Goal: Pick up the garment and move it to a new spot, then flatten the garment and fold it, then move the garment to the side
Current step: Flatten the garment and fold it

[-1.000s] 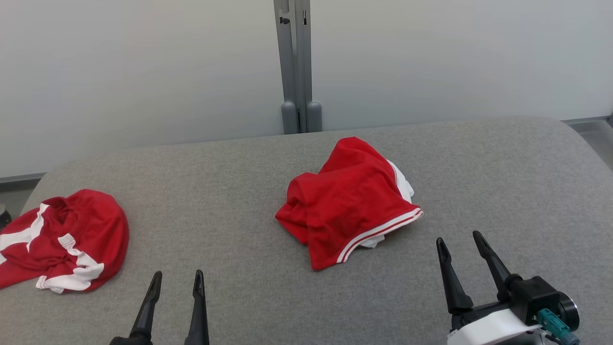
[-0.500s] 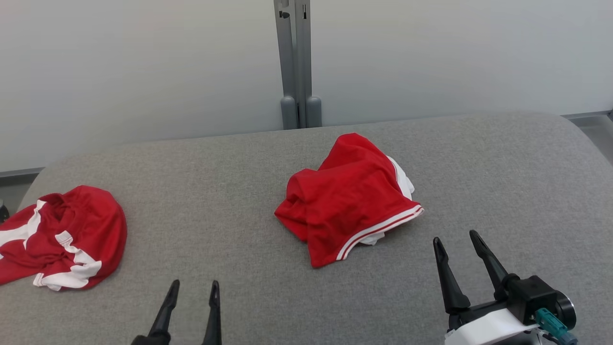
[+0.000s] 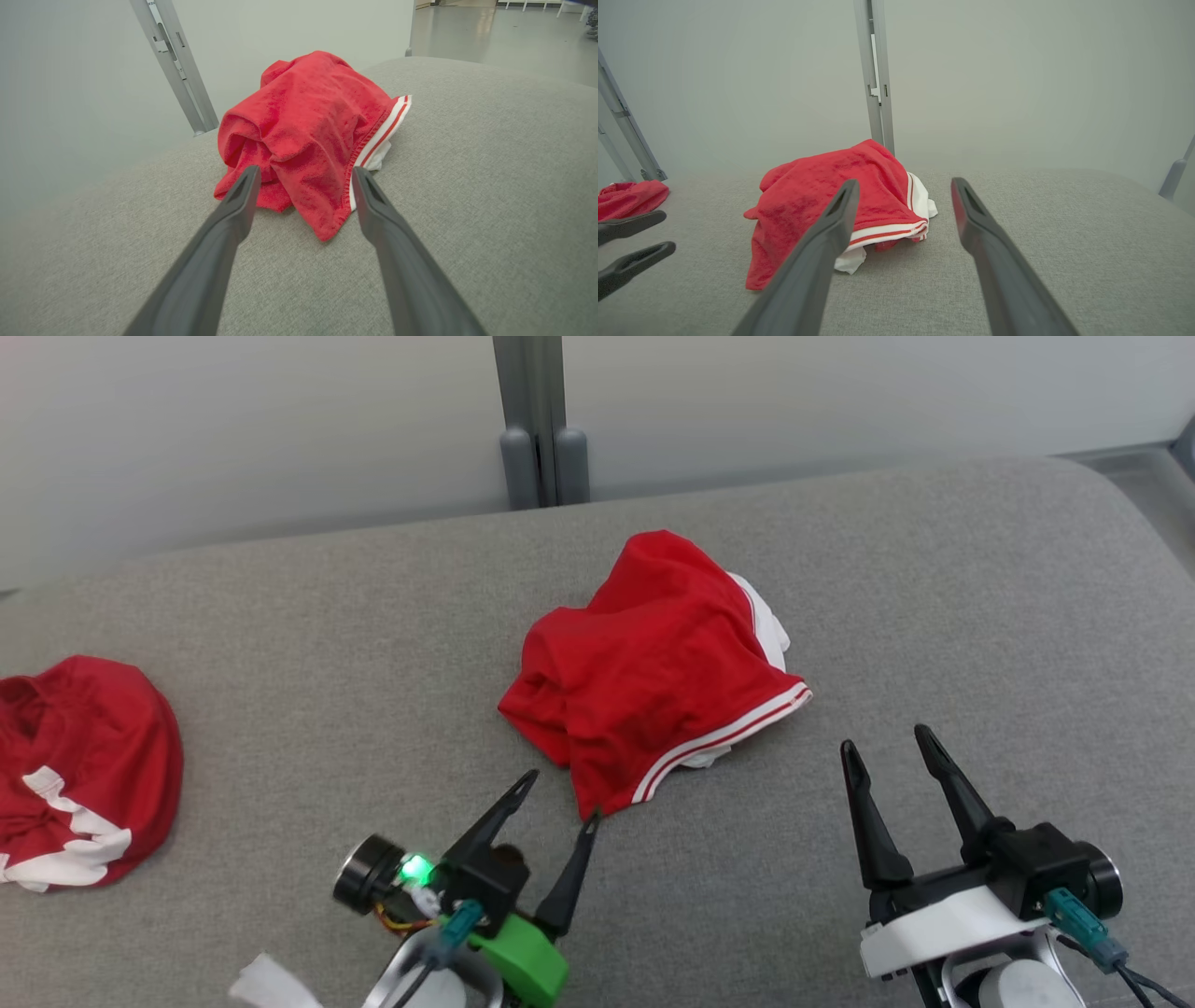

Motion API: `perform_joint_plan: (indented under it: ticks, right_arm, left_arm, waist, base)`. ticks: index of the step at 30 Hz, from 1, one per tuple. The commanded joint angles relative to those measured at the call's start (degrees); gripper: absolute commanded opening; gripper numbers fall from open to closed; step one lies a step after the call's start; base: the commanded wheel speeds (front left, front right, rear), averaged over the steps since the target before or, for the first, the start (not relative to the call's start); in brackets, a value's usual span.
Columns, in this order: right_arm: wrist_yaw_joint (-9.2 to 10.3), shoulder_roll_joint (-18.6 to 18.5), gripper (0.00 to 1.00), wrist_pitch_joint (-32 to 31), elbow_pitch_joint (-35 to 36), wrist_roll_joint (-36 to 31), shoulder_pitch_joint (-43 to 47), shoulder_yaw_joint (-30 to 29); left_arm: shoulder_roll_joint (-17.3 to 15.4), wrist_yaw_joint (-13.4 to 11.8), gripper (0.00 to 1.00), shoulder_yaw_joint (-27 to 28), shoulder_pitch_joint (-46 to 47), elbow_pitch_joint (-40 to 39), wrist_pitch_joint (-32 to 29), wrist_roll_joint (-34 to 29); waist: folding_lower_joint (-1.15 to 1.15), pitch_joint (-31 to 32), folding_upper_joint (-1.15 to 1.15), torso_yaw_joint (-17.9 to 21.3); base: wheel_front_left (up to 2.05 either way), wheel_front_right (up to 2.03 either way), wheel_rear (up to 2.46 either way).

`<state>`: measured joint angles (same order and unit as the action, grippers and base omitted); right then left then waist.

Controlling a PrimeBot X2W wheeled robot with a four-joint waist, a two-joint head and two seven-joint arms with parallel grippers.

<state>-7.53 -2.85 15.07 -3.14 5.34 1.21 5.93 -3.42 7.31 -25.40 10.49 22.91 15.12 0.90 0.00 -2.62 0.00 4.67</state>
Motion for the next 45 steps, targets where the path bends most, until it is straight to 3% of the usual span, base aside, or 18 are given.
perform_joint_plan:
  ticks: [1,7,15,16,17,19,20,21,22,27,33,38,42,45]
  right_arm:
    - [0.08,-0.1,1.00,0.2,0.3,-0.3,-1.5,0.0]
    - [0.08,-0.1,1.00,0.2,0.4,0.6,-4.8,-0.6]
    - [0.08,-0.1,1.00,0.2,0.5,0.8,-6.8,-0.7]
    - [0.08,-0.1,1.00,0.2,0.4,0.8,-6.8,-0.7]
    - [0.08,-0.1,1.00,0.2,0.4,0.9,-6.7,-0.6]
    - [0.08,-0.1,1.00,0.2,0.3,0.9,-6.7,-0.4]
    - [0.08,-0.1,1.00,0.2,0.3,1.0,-6.7,-0.4]
    - [0.08,-0.1,1.00,0.2,0.2,1.0,-6.7,-0.4]
    - [0.08,-0.1,1.00,0.2,0.2,1.0,-6.8,-0.3]
    - [0.08,-0.1,1.00,0.2,0.0,1.3,-6.7,-0.3]
    - [0.08,-0.1,1.00,0.2,-1.1,2.2,-5.9,0.5]
    - [0.08,-0.1,1.00,0.2,-1.1,3.6,-6.7,1.5]
    - [0.08,-0.1,1.00,0.2,-1.4,4.6,-6.9,2.1]
    - [0.08,-0.1,1.00,0.2,-1.5,5.2,-6.5,2.3]
  left_arm:
    - [-0.8,0.2,1.00,-2.9,2.9,1.4,0.0,0.0]
    - [-2.6,0.2,1.00,-14.9,12.7,9.0,0.0,3.7]
    - [-2.0,0.2,1.00,-18.1,20.5,20.6,0.0,6.7]
    - [-1.8,0.2,0.80,-19.2,21.0,22.6,0.0,7.6]
    - [-1.8,0.2,0.73,-20.0,21.5,24.2,-0.3,8.3]
    - [-1.7,0.2,0.47,-21.3,22.7,27.4,-0.6,9.2]
    - [-1.6,0.2,0.26,-21.6,23.3,29.1,-0.9,9.8]
    - [-1.8,0.2,0.16,-21.6,23.8,30.4,-1.1,10.0]
    - [-1.7,0.2,0.00,-21.7,24.5,31.9,-1.2,10.1]
    - [-0.5,0.1,0.00,-21.7,25.7,32.9,-0.6,13.1]
    - [0.2,0.1,0.00,-27.4,30.6,19.9,-0.7,26.5]
    - [-3.5,0.1,0.00,-30.0,42.2,8.0,-4.2,36.4]
    - [-6.3,0.1,0.00,-31.0,54.2,2.4,-4.2,38.8]
    - [-7.0,0.1,0.00,-30.0,62.9,2.4,-2.6,39.9]
  waist:
    - [0.00,-5.3,0.00,1.8]
    - [0.00,-9.4,0.00,3.5]
    - [0.00,-11.8,0.00,6.0]
    - [0.00,-11.8,0.00,6.3]
    - [0.00,-11.9,0.00,6.4]
    - [0.00,-12.0,0.00,6.8]
    - [0.00,-12.0,0.00,7.0]
    - [0.00,-12.0,0.00,7.1]
    - [0.00,-12.0,0.00,7.2]
    - [0.00,-10.9,0.00,7.8]
    - [0.00,-8.3,0.00,9.0]
    - [0.00,-6.7,0.00,11.6]
    - [0.00,-6.0,0.00,14.6]
    - [0.00,-5.6,0.00,16.5]
  base:
    - [0.00,0.00,0.00]
    - [0.00,0.00,0.00]
    - [0.00,0.00,0.00]
    - [0.00,0.00,0.00]
    - [0.00,0.00,0.00]
    - [0.00,0.00,0.00]
    - [0.00,0.00,0.00]
    - [0.00,0.00,0.00]
    - [0.00,0.00,0.00]
    - [0.00,0.00,0.00]
    - [0.00,0.00,0.00]
    - [0.00,0.00,0.00]
    - [0.00,0.00,0.00]
    - [0.00,0.00,0.00]
